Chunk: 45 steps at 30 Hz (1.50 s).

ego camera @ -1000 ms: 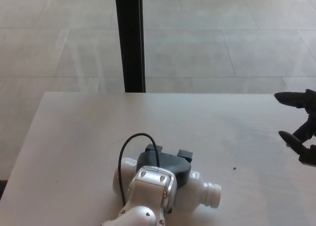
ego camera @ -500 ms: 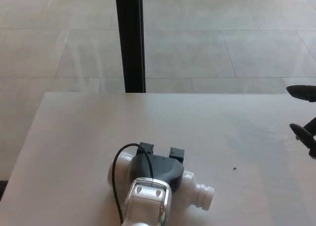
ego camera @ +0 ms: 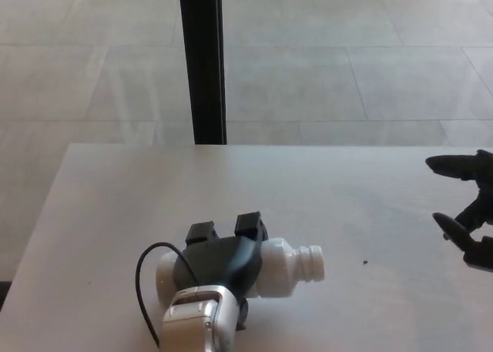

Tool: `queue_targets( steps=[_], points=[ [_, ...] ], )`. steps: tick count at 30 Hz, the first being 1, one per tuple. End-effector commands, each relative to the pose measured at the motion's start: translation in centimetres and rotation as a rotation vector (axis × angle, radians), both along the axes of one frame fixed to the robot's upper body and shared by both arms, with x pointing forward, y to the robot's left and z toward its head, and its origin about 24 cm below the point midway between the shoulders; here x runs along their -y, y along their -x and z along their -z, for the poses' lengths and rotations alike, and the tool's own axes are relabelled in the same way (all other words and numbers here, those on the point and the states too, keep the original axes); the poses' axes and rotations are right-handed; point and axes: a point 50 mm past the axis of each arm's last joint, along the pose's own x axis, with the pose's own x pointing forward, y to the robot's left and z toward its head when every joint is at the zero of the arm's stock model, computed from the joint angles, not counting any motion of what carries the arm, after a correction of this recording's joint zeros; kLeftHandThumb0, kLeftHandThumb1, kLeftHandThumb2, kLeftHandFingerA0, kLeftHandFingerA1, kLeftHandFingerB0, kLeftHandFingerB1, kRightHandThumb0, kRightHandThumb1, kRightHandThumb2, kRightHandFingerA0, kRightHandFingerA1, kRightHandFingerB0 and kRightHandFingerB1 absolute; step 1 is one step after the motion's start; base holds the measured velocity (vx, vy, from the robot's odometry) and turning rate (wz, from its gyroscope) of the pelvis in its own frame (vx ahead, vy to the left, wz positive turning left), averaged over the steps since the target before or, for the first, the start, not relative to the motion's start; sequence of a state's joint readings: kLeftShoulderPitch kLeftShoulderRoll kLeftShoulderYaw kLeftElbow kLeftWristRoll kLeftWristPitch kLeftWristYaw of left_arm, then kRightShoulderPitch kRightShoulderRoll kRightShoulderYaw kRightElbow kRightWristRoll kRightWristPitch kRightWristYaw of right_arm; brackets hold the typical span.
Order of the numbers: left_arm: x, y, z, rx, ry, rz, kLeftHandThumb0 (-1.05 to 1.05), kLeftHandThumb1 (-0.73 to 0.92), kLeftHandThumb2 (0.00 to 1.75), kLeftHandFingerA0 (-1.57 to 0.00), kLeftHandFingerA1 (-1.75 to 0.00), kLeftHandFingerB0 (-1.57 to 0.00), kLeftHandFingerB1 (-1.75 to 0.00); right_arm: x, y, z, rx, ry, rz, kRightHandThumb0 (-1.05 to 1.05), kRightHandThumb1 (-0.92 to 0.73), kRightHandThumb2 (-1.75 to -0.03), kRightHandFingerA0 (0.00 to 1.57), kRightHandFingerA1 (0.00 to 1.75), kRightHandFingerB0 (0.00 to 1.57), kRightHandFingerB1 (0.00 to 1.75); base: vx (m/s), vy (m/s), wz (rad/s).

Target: The robot uses its left hand to to lift the bottle kept on the middle of the desk and tilts it towards its right hand. It then uses its right hand to rotate its cap to open it and places the bottle and cap back on the desk

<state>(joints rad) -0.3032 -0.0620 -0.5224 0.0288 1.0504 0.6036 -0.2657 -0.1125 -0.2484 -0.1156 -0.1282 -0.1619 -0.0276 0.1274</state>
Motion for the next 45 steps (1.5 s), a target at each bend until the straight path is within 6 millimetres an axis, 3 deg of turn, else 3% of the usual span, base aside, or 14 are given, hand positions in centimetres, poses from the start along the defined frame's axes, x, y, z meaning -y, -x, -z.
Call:
queue_targets(
  steps=[1, 8, 10, 16, 17, 22, 26, 27, 30, 35, 36, 40, 41, 45],
  points=[
    [-1.7, 0.0, -1.3, 0.165, 0.302, -0.07, 0.13, 0.76, 0.95, -1.0, -1.57, -0.81, -1.25, -2.5, 0.8, 1.8, -0.088, 0.034, -0.061, -0.34, -0.59, -0.57, 0.9, 1.0, 0.57, 0.43, 0.0, 0.0, 0.0],
    [-2.0, 0.1, -1.3, 0.196, 0.34, -0.069, 0.19, 0.77, 0.93, -0.82, -1.74, -0.72, -1.44, -5.3, 0.5, 2.1, -0.121, 0.074, -0.105, -0.42, -0.58, -0.57, 0.89, 1.09, 0.57, 0.42, 0.0, 0.0, 0.0],
    [-2.0, 0.2, -1.4, 0.201, 0.346, -0.073, 0.17, 0.72, 1.0, -1.09, -1.62, -0.86, -1.35, -5.9, 0.4, 1.9, -0.115, 0.089, -0.114, -0.45, -0.58, -0.58, 0.88, 1.06, 0.58, 0.43, 0.0, 0.0, 0.0],
    [-2.0, 0.2, -1.5, 0.203, 0.332, -0.065, 0.17, 0.72, 0.98, -1.07, -1.58, -0.85, -1.3, -7.0, 0.1, 1.4, -0.116, 0.106, -0.138, -0.49, -0.57, -0.58, 0.88, 1.08, 0.56, 0.42, 0.0, 0.0, 0.0],
    [-2.0, 0.3, -1.3, 0.207, 0.339, -0.068, 0.19, 0.76, 0.93, -0.83, -1.74, -0.72, -1.42, -7.1, 0.0, 1.4, -0.117, 0.111, -0.143, -0.51, -0.57, -0.58, 0.89, 1.07, 0.55, 0.42, 0.0, 0.0, 0.0],
    [-2.0, 0.4, -1.1, 0.214, 0.334, -0.064, 0.17, 0.71, 0.99, -1.07, -1.58, -0.85, -1.29, -7.5, -0.7, 0.8, -0.122, 0.132, -0.13, -0.56, -0.57, -0.58, 0.92, 1.14, 0.5, 0.4, 0.0, 0.0, 0.0],
    [-2.0, 0.6, -0.9, 0.219, 0.338, -0.062, 0.18, 0.7, 1.0, -0.83, -1.74, -0.74, -1.44, -7.5, -1.1, 0.5, -0.132, 0.146, -0.111, -0.57, -0.58, -0.58, 0.91, 1.1, 0.45, 0.39, 0.0, 0.0, 0.0],
    [-2.1, 0.6, -0.9, 0.226, 0.329, -0.057, 0.16, 0.67, 1.02, -1.09, -1.58, -0.87, -1.32, -7.4, -1.4, 0.4, -0.142, 0.151, -0.095, -0.59, -0.57, -0.58, 0.93, 1.08, 0.46, 0.4, 0.0, 0.0, 0.0],
    [-2.2, 0.7, -0.7, 0.224, 0.341, -0.058, 0.15, 0.69, 1.01, -1.1, -1.59, -0.87, -1.32, -7.3, -1.6, 0.3, -0.149, 0.151, -0.079, -0.58, -0.57, -0.58, 0.93, 1.07, 0.46, 0.39, 0.0, 0.0, 0.0],
    [-2.2, 0.7, -0.5, 0.22, 0.34, -0.066, 0.17, 0.73, 0.98, -0.81, -1.75, -0.72, -1.47, -7.2, -1.7, 0.2, -0.149, 0.141, -0.079, -0.59, -0.57, -0.58, 0.95, 1.08, 0.45, 0.39, 0.0, 0.0, 0.0],
    [-2.0, 0.7, -0.5, 0.22, 0.345, -0.065, 0.16, 0.7, 0.98, -1.08, -1.63, -0.84, -1.35, -7.3, -1.6, 0.3, -0.15, 0.142, -0.091, -0.59, -0.57, -0.58, 0.95, 1.06, 0.44, 0.38, 0.0, 0.0, 0.0],
    [-1.8, 0.6, -0.7, 0.225, 0.348, -0.06, 0.16, 0.69, 1.02, -1.09, -1.62, -0.86, -1.35, -7.4, -1.4, 0.6, -0.161, 0.147, -0.108, -0.6, -0.57, -0.58, 0.92, 1.09, 0.43, 0.38, 0.0, 0.0, 0.0],
    [-1.8, 0.5, -0.8, 0.227, 0.35, -0.058, 0.18, 0.7, 1.03, -0.83, -1.75, -0.71, -1.48, -7.5, -1.4, 0.7, -0.165, 0.152, -0.115, -0.62, -0.56, -0.58, 0.93, 1.09, 0.43, 0.38, 0.0, 0.0, 0.0],
    [-1.5, 0.2, -1.4, 0.251, 0.355, -0.055, 0.14, 0.71, 1.0, -1.09, -1.59, -0.87, -1.31, -8.1, -1.1, 1.3, -0.175, 0.169, -0.158, -0.62, -0.55, -0.57, 0.89, 1.14, 0.41, 0.4, 0.0, 0.0, 0.0]
  ],
)
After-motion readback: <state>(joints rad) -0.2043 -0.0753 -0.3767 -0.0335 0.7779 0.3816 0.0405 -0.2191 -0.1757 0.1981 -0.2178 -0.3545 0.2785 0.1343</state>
